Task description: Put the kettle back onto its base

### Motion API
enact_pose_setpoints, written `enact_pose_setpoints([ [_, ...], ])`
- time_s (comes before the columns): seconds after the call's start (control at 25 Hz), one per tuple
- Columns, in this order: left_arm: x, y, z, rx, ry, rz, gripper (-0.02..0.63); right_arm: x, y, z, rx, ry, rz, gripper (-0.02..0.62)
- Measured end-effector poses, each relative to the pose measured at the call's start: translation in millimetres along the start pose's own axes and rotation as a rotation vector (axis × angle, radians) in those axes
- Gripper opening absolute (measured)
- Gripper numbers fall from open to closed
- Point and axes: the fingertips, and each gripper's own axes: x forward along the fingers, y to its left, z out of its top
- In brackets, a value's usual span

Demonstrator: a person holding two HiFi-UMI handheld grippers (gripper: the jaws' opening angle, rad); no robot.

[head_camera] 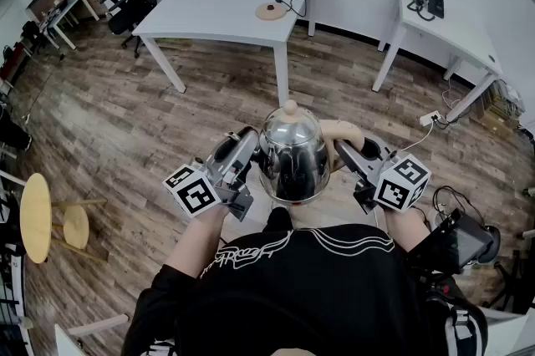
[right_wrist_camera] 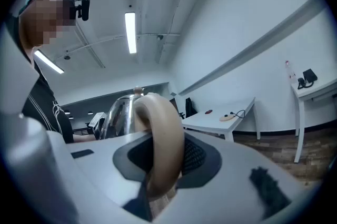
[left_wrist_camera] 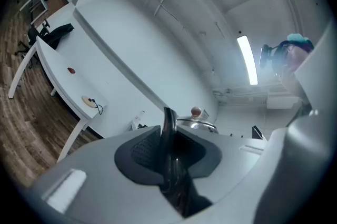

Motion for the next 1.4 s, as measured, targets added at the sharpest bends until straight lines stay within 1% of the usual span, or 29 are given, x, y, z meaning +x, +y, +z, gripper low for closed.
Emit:
enact_pose_setpoints([
  [0.12, 25, 44, 38, -0.001, 0.004, -0.004, 0.072, 52, -30, 17, 0.007, -0.001, -0.017, 0.089],
  [0.2, 48, 79, 58, 0.011, 0.009, -0.008, 0.072, 88, -61, 22, 0.01, 0.0, -0.035, 0.089],
  [0.36, 90, 140, 94, 0.034, 0.015, -0.026, 0.072, 152, -117, 34, -0.002, 0.014, -0.1, 0.089],
  [0.48, 111, 173, 122, 0.047, 0.018, -0.038, 0.072, 192, -147, 45, -0.011, 0.025, -0.153, 0.089],
  [0.64, 132, 203, 148, 0.089, 0.027, -0.051, 0.072, 231, -175, 55, -0.028, 0.051, -0.214, 0.089],
  [0.8, 155, 224, 159, 0.122, 0.043, -0.056, 0.072, 252, -205, 57, -0.014, 0.071, -0.273, 0.087],
  [0.96, 178, 250, 160, 0.126, 0.056, -0.043, 0.072, 269, -236, 52, 0.01, 0.099, -0.299, 0.087],
  [1.08, 199, 275, 160, 0.117, 0.073, -0.03, 0.072, 285, -263, 49, 0.021, 0.117, -0.296, 0.087],
  [1.2, 226, 302, 161, 0.124, 0.087, -0.026, 0.072, 304, -298, 48, 0.023, 0.125, -0.281, 0.087],
  [1.32, 257, 334, 171, 0.131, 0.085, -0.017, 0.066, 332, -339, 53, 0.013, 0.13, -0.27, 0.087],
  [1.4, 277, 360, 180, 0.125, 0.082, 0.003, 0.058, 357, -366, 58, 0.007, 0.14, -0.26, 0.087],
])
